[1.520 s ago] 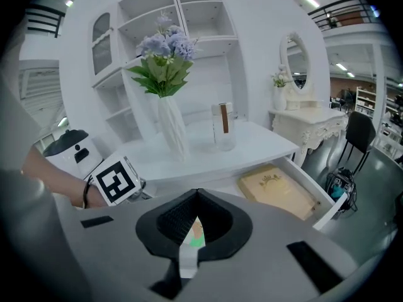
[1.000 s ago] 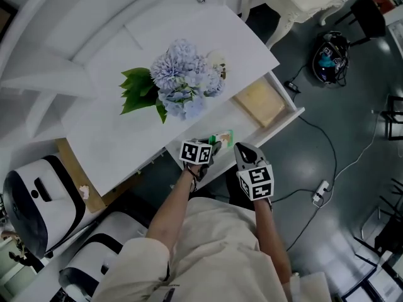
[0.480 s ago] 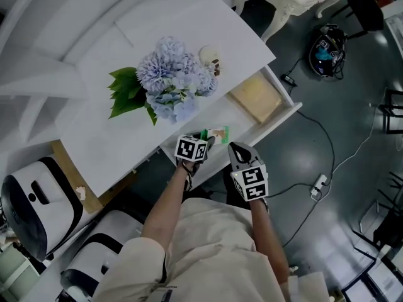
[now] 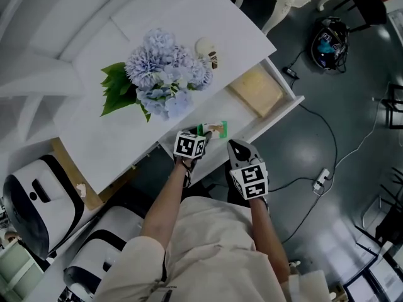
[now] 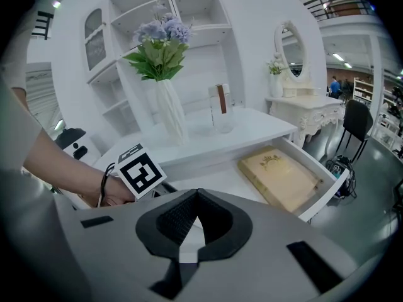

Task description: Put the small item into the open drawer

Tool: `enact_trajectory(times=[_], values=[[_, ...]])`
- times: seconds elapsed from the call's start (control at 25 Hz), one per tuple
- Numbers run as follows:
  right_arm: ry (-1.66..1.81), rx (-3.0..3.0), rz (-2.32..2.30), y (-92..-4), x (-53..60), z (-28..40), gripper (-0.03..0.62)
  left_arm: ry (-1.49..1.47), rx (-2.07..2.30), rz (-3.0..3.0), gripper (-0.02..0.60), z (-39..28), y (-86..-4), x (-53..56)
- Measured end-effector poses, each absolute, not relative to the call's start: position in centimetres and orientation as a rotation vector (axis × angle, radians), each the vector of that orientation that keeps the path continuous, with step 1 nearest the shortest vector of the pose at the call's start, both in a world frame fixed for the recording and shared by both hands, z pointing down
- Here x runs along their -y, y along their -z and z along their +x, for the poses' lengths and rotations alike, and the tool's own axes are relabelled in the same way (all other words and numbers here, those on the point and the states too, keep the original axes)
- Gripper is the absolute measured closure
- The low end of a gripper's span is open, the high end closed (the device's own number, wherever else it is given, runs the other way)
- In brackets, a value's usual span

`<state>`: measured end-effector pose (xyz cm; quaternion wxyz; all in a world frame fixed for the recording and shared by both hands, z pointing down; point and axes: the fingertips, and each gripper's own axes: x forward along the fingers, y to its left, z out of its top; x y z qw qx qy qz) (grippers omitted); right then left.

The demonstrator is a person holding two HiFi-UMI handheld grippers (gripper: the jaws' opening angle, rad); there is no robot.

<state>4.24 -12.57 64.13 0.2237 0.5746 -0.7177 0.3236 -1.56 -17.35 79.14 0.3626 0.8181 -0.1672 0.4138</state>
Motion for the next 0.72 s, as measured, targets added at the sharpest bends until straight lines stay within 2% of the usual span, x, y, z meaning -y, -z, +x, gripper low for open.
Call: enact_trajectory(times=[0.72], values=[[-0.911,1.962,1.618,-64.1,10.9,4.8,0.569,-1.187,0.536,2.177,0.336,-1.4,-80.8,18.2]])
